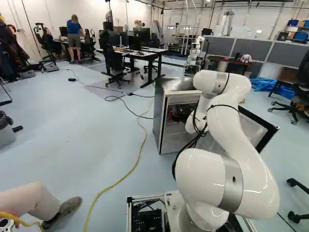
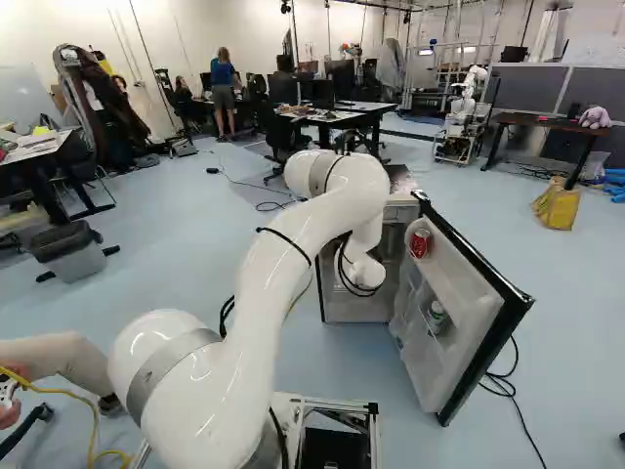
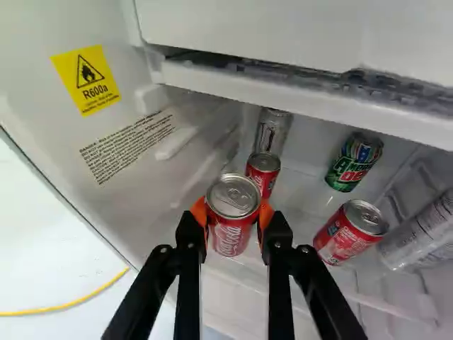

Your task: Grab a drink from the fridge

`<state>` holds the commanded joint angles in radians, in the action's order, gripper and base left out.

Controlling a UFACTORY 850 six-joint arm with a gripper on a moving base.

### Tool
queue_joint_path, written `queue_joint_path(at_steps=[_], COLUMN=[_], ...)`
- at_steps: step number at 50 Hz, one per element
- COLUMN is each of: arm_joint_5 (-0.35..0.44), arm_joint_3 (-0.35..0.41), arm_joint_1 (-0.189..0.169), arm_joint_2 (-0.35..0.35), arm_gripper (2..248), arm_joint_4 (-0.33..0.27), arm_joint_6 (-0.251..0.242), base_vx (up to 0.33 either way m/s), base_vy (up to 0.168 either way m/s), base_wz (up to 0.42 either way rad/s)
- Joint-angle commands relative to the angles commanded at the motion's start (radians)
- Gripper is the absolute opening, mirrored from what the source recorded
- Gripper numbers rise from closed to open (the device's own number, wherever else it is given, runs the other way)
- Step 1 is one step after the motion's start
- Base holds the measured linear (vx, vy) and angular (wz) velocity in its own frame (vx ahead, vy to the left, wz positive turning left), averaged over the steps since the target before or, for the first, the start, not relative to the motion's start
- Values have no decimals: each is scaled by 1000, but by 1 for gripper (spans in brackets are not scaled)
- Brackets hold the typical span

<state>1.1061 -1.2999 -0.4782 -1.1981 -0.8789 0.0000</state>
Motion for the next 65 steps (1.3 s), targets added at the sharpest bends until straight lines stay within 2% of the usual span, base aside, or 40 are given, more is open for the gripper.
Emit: queue_joint_path(at_steps=[26, 65], arm_joint_5=[-18, -154], arm_joint_3=[186, 480], arm_joint_1=[-30, -73], arm_joint_2=[150, 397], arm_gripper=[90, 90], arm_joint_4=[22, 212], arm_joint_6=[0, 0], base_vx=[0, 0], base_vy=[0, 0], base_wz=[0, 0])
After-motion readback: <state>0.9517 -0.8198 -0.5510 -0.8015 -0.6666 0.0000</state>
